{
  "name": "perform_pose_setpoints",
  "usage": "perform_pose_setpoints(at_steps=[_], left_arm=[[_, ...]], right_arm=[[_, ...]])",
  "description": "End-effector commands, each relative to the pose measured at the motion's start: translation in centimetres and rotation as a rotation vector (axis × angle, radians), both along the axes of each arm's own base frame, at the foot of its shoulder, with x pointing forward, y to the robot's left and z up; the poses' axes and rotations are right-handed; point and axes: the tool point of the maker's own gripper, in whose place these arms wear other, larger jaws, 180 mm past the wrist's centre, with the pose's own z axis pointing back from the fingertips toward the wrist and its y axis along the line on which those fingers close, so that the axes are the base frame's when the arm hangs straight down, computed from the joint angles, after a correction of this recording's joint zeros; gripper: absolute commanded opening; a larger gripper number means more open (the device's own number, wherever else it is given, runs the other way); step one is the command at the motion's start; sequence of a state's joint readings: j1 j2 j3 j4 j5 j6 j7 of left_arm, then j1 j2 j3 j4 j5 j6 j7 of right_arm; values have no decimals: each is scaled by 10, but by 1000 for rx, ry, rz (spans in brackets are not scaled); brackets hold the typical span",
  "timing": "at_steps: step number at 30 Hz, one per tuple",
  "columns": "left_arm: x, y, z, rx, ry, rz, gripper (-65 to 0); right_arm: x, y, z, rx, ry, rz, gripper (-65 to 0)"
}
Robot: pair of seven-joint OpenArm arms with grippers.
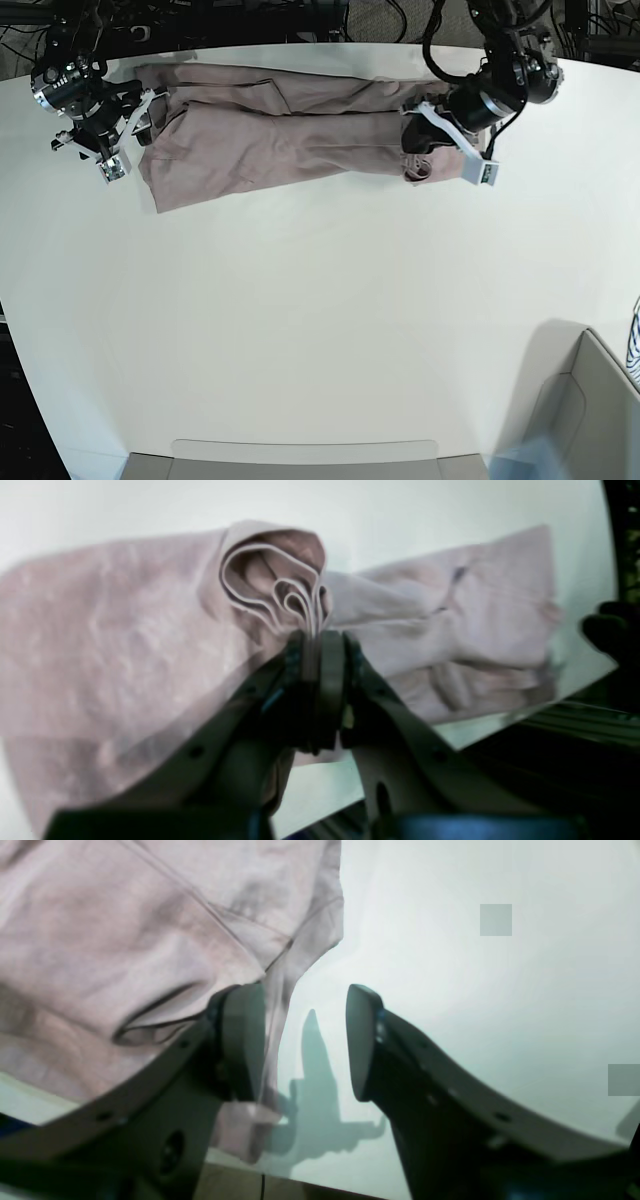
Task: Fold the T-shirt properly
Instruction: 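Grasp the strip end with the left gripper and fold it toward the middle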
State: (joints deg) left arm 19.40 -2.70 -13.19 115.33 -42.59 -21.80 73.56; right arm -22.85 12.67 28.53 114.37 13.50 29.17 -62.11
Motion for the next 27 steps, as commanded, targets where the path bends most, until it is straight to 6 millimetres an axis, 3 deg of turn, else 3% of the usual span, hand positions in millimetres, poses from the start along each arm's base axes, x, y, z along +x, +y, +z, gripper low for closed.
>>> perform_pose_setpoints(at_steps=[1, 13, 20, 27], left_arm=[[7, -10, 11, -28, -50, -14, -650], [8, -60, 15, -136, -34, -44, -650], [7, -60, 10, -137, -17, -43, -650], [18, -62, 18, -143, -53, -46, -629]], right_arm=[[6, 0, 9, -7, -35, 20, -381], [5, 0, 8, -8, -32, 21, -381], [4, 0, 8, -7, -29, 20, -381], [4, 0, 8, -7, -29, 20, -381]])
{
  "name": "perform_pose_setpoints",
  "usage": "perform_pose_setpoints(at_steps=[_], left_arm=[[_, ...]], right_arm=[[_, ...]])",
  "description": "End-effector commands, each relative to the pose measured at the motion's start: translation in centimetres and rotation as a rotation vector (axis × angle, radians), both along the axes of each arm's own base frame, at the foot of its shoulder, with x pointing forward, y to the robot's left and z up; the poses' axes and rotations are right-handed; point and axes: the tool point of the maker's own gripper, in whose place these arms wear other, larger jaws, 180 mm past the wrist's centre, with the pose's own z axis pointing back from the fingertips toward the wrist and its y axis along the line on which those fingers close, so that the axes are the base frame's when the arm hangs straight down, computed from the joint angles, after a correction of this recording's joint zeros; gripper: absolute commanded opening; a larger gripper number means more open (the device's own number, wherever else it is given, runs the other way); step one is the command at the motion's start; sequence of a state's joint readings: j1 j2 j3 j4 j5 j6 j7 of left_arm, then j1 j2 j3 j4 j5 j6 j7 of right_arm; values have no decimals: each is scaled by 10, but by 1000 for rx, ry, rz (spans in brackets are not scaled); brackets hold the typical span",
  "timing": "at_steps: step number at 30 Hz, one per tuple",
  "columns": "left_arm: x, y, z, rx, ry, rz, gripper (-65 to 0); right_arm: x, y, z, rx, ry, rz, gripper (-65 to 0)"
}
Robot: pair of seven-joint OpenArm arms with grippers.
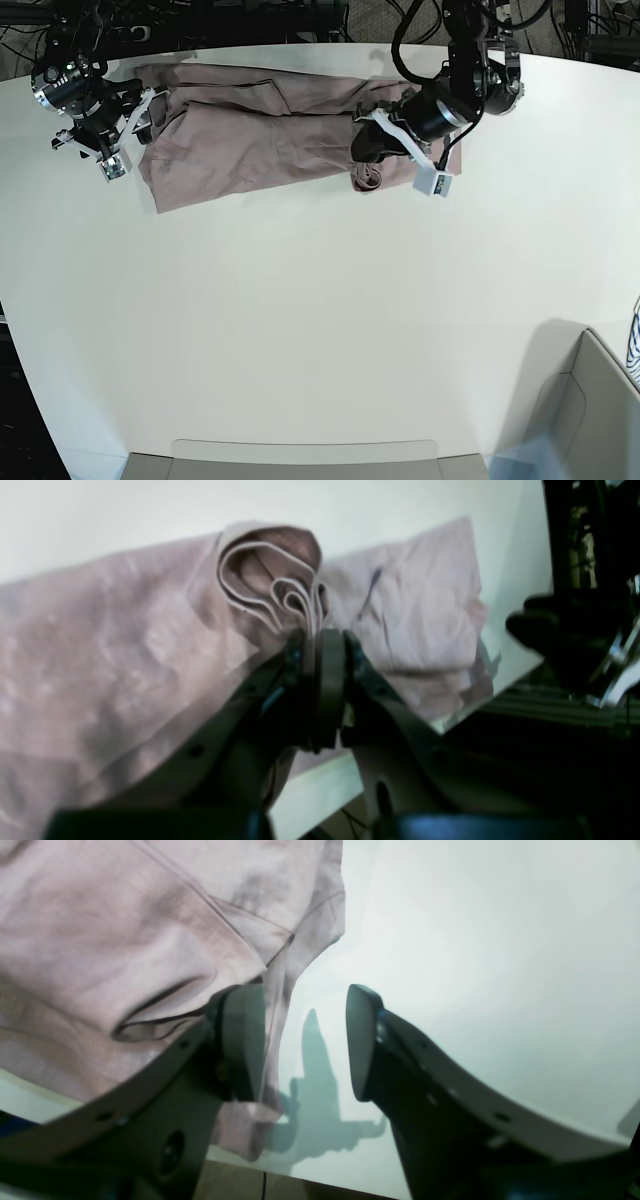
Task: Fold the T-shirt properly
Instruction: 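Grasp the strip end with the left gripper and fold it toward the middle, then grasp the other strip end with the right gripper and lift it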
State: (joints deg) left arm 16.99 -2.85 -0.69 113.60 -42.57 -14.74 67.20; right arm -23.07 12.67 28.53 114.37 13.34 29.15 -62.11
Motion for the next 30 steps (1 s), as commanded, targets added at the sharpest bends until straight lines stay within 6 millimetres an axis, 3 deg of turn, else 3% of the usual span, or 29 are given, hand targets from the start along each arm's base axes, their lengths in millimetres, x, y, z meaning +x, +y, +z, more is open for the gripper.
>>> perform_pose_setpoints(at_steps=[1, 5, 16, 19, 25, 27, 30], left_arm=[[1, -4, 9, -25, -27, -2, -591], [-3, -4, 7, -27, -16, -5, -513], [-11, 0, 1, -12, 15, -12, -528], [-12, 1, 0, -9, 15, -13, -528], [-20, 29, -11, 53, 47, 21, -597], [-20, 38, -13, 63, 52, 47, -627], [-23, 42, -15, 68, 62, 56, -643]], right_arm=[[5, 1, 8, -4, -33, 21, -381], [5, 1, 8, -4, -33, 21, -381], [6, 9, 13, 81, -53, 25, -381], [7, 2, 18, 100, -73, -5, -381], [1, -28, 41, 271, -163, -126, -381], [-6, -37, 34, 353, -149, -110, -381], [-19, -57, 9, 469, -98, -156, -381]])
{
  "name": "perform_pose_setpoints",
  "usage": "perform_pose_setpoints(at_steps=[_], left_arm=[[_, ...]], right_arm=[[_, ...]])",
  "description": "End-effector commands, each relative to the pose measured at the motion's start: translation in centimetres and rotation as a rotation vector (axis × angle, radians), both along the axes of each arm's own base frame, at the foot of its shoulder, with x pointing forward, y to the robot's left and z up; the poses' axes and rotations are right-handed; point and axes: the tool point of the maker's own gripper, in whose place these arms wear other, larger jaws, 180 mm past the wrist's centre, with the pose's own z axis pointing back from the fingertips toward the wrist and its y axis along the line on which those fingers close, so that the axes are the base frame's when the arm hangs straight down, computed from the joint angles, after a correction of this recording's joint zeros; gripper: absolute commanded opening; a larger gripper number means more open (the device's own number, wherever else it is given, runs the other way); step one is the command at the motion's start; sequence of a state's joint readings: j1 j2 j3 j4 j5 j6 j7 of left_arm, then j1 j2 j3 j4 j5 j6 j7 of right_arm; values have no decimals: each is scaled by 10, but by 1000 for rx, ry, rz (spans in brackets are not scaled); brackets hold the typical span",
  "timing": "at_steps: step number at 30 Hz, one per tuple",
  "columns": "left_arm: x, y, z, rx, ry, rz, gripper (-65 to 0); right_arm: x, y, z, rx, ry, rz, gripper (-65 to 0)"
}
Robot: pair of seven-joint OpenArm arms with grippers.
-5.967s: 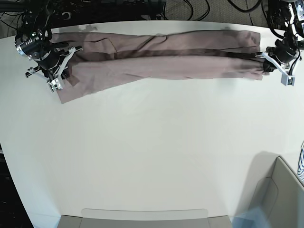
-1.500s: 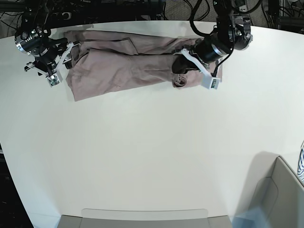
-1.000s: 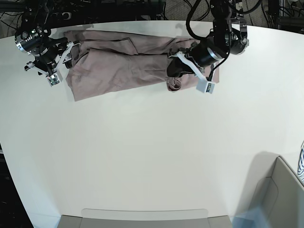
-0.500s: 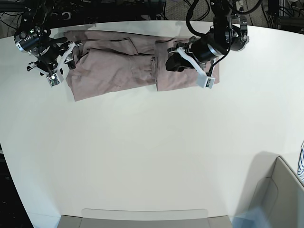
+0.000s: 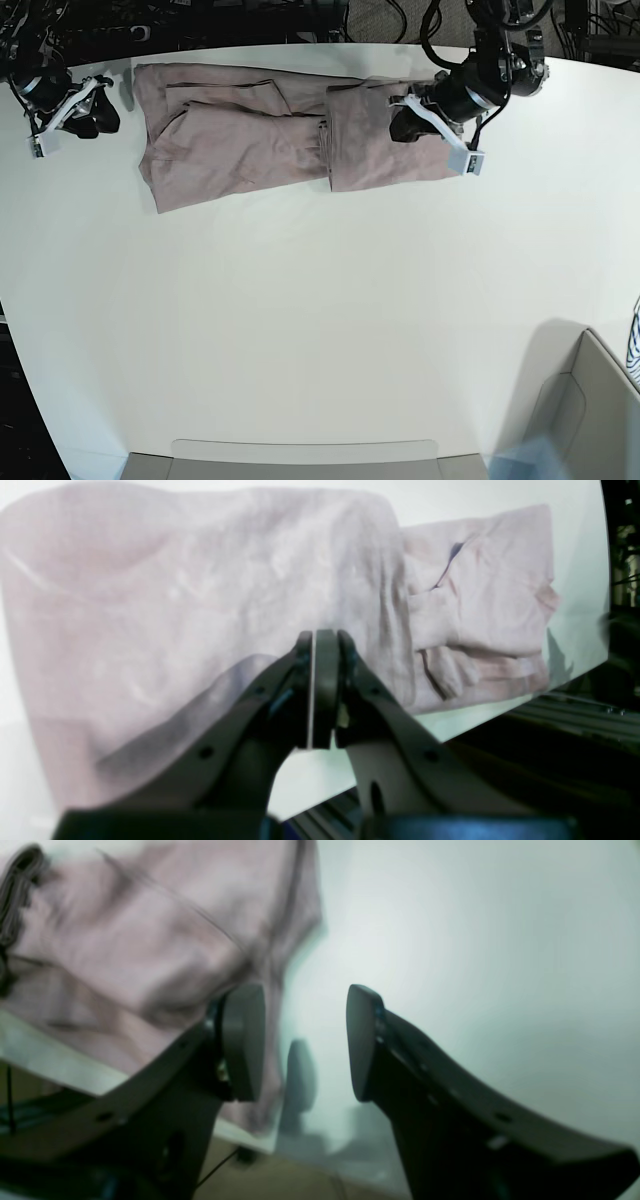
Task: Fold the T-shirt properly
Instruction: 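Grasp the other strip end with the right gripper and lift it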
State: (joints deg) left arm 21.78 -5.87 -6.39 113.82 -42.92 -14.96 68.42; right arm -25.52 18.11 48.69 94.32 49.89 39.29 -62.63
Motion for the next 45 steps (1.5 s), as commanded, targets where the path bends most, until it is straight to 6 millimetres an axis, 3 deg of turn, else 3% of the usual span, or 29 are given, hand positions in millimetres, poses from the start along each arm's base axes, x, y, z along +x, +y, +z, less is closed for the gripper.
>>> perform_pose_setpoints(at_steps=[1, 5, 14, 20, 24, 29, 34, 37, 40, 45], left_arm=[[2, -2, 7, -14, -27, -2, -643], [1, 2, 5, 2, -22, -12, -643], [1, 2, 5, 2, -22, -11, -643], [-7, 3, 1, 4, 0, -12, -643], [-9, 3, 0, 3, 4, -12, -643], [-9, 3, 0, 3, 6, -12, -643], [-9, 3, 0, 4, 5, -14, -643], [-10, 2, 0, 5, 9, -18, -643], [-12, 2, 0, 5, 14, -19, -643], [-21, 9, -6, 28, 37, -30, -643]], right_arm=[[4, -7, 4, 29, -30, -17, -381], [2, -12, -13, 104, 3, -71, -381], [29, 32, -42, 116, 52, 27, -381], [33, 53, -69, 189, 109, 3, -381], [30, 84, -70, 224, 116, 78, -381], [12, 118, -59, 324, 102, 142, -381], [10, 129, -59, 331, 105, 173, -384], [18, 127, -55, 314, 85, 179, -466], [28, 119, -57, 248, 85, 186, -634], [45, 102, -60, 118, 91, 198, -650]])
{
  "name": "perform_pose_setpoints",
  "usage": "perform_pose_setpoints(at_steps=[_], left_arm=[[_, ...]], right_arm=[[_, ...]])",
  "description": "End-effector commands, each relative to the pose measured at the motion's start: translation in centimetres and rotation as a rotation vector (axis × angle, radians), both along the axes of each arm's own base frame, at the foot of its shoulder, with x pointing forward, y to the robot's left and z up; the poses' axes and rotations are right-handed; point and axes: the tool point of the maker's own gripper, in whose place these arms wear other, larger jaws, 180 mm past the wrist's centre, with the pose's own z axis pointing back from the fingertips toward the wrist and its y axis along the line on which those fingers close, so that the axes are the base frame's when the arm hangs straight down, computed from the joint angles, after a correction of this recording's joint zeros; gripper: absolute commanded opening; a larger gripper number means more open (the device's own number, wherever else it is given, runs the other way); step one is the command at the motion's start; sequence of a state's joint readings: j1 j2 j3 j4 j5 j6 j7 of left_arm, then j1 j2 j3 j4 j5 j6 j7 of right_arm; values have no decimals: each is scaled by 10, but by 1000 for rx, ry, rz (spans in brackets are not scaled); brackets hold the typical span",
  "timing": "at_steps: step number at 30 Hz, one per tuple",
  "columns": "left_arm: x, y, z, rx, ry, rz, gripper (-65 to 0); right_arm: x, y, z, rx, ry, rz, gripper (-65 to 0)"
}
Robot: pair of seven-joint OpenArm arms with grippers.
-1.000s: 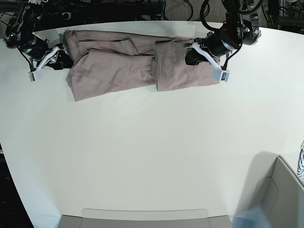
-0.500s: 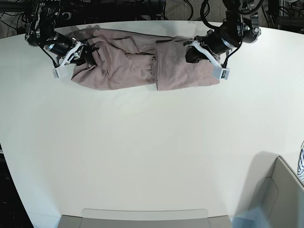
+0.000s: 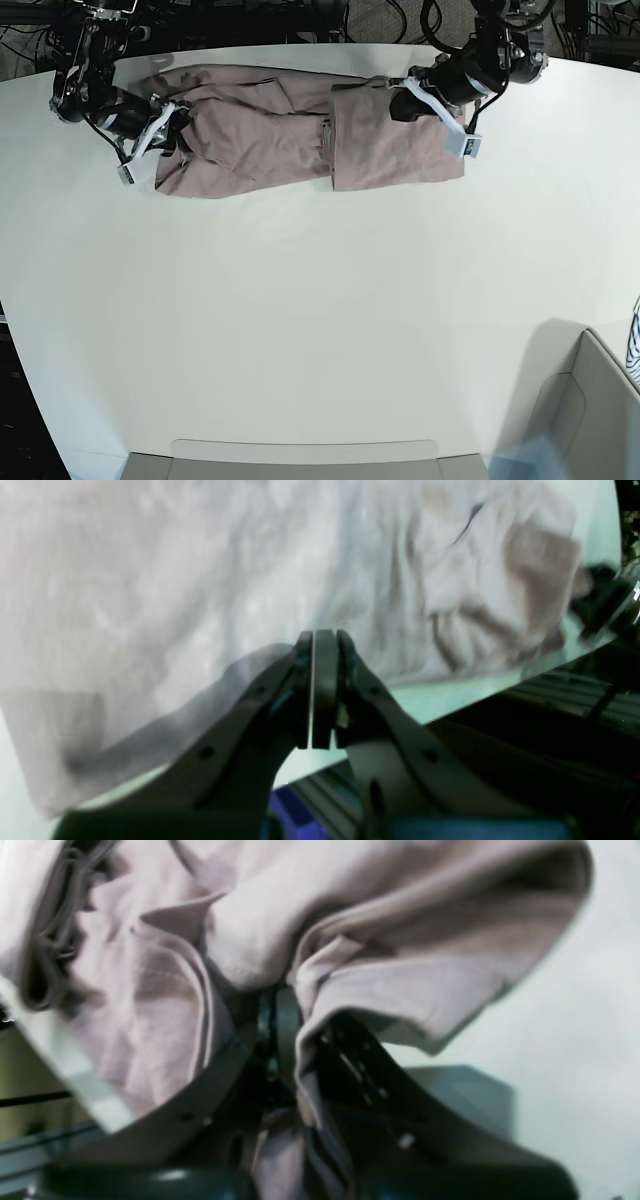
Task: Fold the T-shirt properly
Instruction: 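Grasp the other strip end with the right gripper and lift it, then fold the held end with the right gripper over onto the left-folded half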
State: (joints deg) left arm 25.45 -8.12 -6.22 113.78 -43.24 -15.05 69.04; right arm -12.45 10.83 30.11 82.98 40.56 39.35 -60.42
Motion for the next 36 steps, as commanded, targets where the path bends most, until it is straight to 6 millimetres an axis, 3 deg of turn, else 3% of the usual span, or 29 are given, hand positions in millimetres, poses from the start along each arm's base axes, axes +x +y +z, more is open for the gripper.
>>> perform_pose_setpoints(at_steps=[1, 8, 10, 14, 17, 20, 23, 27, 31, 36], left_arm=[[5, 3, 7, 5, -33, -7, -643], [-4, 14, 5, 43, -23, -26, -643], [-5, 14, 6, 44, -23, -26, -643], [-12, 14, 3, 43, -4, -27, -643], [-12, 15, 3, 47, -5, -26, -643], [-9, 37, 3, 92, -7, 2, -643], [-6, 63, 5, 140, -11, 56, -643], [-3, 85, 8, 174, -21, 110, -643], [-2, 89, 8, 181, -22, 122, -643], [-3, 89, 8, 181, -21, 122, -643]], right_arm=[[1, -18, -1, -78, 7, 6, -650], [37, -97, 30, -231, -79, -174, -650], [44, -106, 37, -258, -93, -180, -650], [53, -101, 49, -263, -134, -179, -650], [52, -80, 61, -278, -164, -153, -650], [46, -56, 79, -315, -192, -122, -650], [39, -19, 97, -321, -234, -82, -650], [34, 28, 104, -354, -259, 21, -650], [36, 73, 104, -332, -249, 78, -650], [29, 140, 110, -179, -258, 115, -650]])
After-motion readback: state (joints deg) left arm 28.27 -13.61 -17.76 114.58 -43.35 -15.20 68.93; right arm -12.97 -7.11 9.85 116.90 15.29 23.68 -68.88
